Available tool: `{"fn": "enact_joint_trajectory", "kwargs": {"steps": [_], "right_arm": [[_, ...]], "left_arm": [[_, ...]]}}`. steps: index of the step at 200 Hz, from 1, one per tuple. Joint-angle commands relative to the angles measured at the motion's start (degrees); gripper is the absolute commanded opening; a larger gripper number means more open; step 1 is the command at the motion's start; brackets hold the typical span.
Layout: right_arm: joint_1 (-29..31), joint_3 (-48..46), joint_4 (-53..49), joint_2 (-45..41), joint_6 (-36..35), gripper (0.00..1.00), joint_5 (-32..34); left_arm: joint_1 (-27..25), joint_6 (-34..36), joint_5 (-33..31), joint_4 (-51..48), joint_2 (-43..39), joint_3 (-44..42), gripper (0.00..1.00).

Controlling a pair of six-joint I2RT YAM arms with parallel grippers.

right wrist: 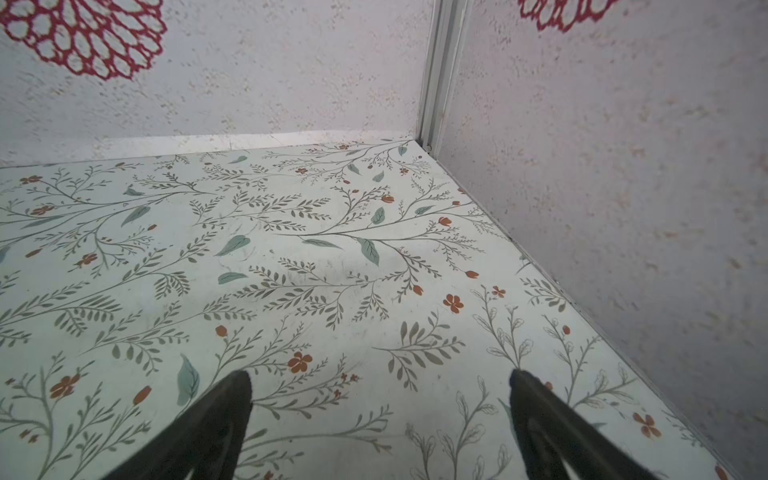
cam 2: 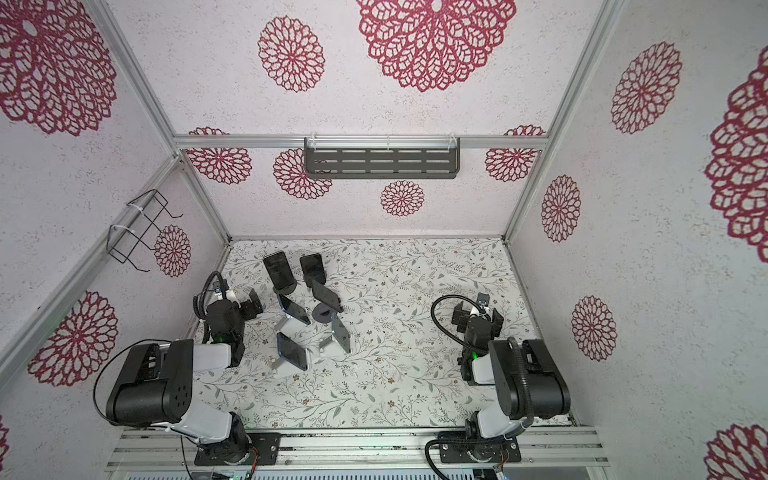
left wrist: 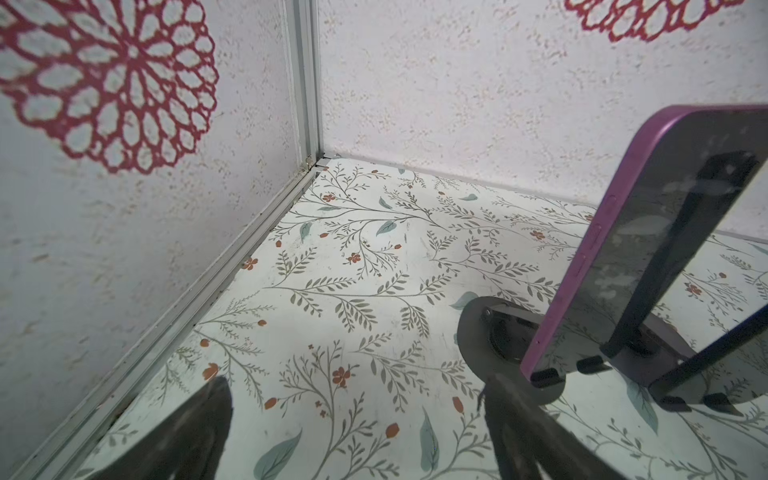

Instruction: Remove the phone from the phone stand

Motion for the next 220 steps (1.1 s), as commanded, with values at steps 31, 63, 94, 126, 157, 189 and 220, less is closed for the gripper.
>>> {"fn": "enact_joint_trajectory", "kwargs": {"steps": [31,63,94,126,157,189,220], "right_arm": [[-0.3,0.7,2.5,-0.5,0.2,0.99,-0.6],[-0.3,0.8,2.4,-0.5,0.3,0.99,-0.6],[-0.3,0.9,2.2,-0.5,0.4,0.99,-0.6],[-0.3,1.0,2.0,-0.5,0.6,0.99,-0.7],[-0.4,1.2,1.6,-0.3,0.6,0.99,-0.9],[-0.7,1.2,1.3,-0.5,0.8,0.99,-1.4],[-0.7,10.0,-21.9,-9.7,1.2,0.99,-0.9]], "left_arm": [[-0.3,0.8,0.0,1.4,-0.3,0.0,0.97],[-0.4,0.8,0.0,1.5,-0.3,0.0,0.97],[-0.3,0.8,0.0,1.4,-0.3,0.0,0.97],[-0.3,0.8,0.1,1.2,-0.3,0.1,0.97],[0.1,0.5,0.8,0.3,-0.2,0.6,0.97],[0.3,0.5,1.0,0.8,-0.3,0.3,0.97],[-1.0,-1.3,-5.7,-14.1,-10.5,4.2,0.97]]}}
